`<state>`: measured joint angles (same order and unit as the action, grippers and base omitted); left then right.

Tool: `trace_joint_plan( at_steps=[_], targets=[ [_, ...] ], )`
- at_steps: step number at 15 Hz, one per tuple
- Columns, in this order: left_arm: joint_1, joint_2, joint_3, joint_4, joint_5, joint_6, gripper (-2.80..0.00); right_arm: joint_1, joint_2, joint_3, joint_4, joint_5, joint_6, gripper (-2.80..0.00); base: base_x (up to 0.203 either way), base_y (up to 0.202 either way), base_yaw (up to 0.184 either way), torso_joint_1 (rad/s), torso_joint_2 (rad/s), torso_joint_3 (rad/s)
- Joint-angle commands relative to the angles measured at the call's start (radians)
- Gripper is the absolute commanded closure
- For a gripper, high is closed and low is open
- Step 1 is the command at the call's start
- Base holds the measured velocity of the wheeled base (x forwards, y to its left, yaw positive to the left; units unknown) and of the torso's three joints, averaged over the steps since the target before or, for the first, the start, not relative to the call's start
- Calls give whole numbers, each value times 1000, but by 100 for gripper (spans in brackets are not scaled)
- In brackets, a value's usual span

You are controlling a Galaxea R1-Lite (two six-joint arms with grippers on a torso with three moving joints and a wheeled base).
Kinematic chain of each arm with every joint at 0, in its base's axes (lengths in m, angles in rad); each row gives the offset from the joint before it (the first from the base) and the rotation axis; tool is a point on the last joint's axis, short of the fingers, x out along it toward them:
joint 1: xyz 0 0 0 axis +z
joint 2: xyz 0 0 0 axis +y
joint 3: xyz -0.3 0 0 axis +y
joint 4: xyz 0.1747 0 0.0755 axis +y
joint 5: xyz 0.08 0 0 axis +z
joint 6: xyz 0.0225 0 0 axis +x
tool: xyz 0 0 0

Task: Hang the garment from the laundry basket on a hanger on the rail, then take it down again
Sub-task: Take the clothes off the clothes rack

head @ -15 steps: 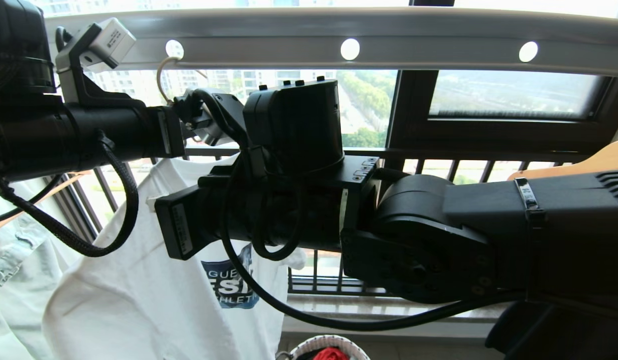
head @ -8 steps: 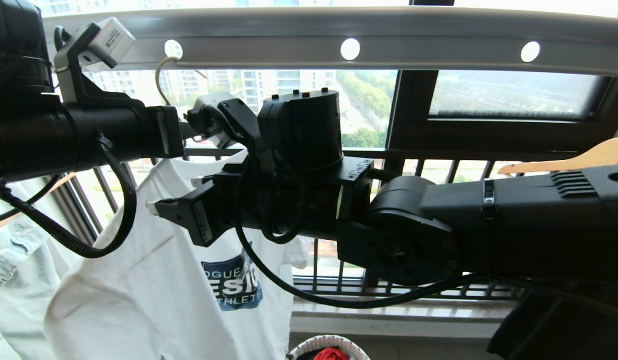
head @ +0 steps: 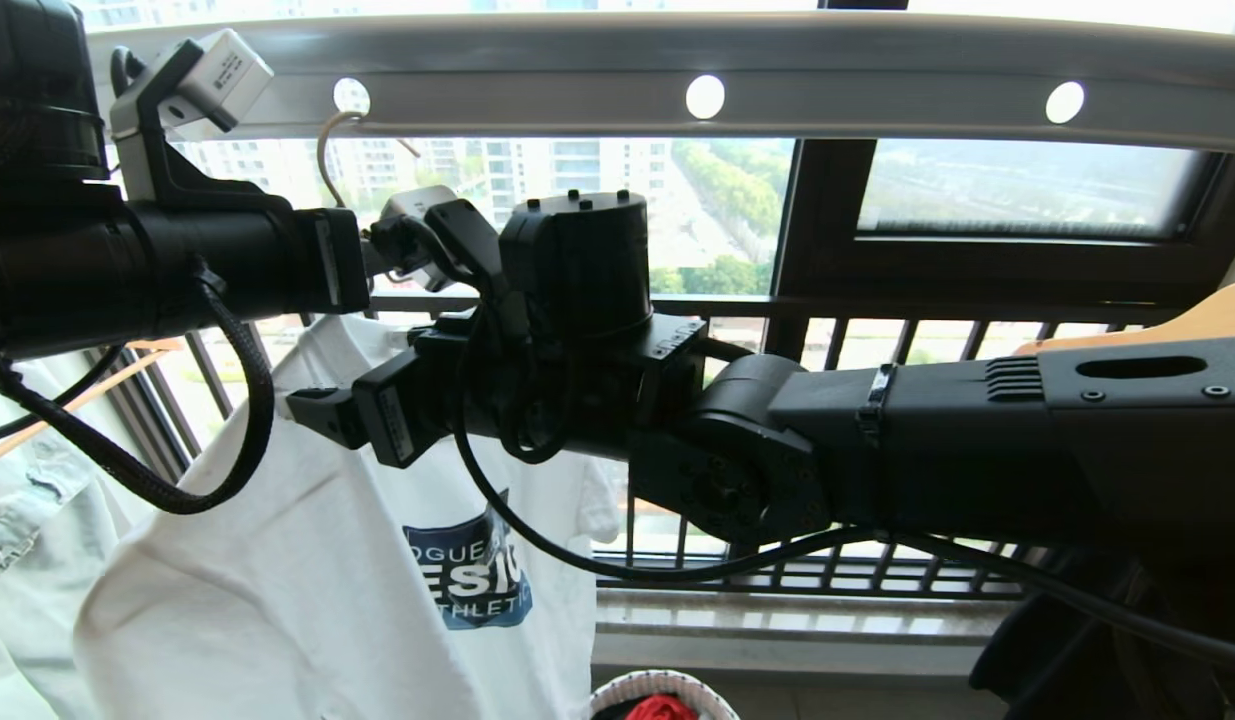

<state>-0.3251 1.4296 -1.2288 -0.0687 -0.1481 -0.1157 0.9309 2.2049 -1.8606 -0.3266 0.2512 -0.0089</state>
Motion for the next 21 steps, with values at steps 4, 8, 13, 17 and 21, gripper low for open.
trace_joint_plan(
  at_steps=[4, 8, 13, 17, 21],
  targets=[
    [0, 2, -8, -3, -1, -2, 0, 9, 7, 6, -2, 6, 0, 0, 0, 0, 0, 0, 0, 0],
    [0, 8, -11, -3, -1, -2, 0, 21, -1, 16, -2, 6, 1, 0, 0, 0, 0, 0, 0, 0],
    [0, 8, -9, -2, -1, -2, 0, 40, -8, 24, -2, 8, 6, 0, 0, 0, 0, 0, 0, 0],
    [0, 13, -9, -2, 1, -2, 0, 41, -63, 72, -3, 8, 16, 0, 0, 0, 0, 0, 0, 0],
    [0, 26, -11, -3, 1, -1, 0, 75, -122, 123, -5, 7, 49, 0, 0, 0, 0, 0, 0, 0]
  ],
)
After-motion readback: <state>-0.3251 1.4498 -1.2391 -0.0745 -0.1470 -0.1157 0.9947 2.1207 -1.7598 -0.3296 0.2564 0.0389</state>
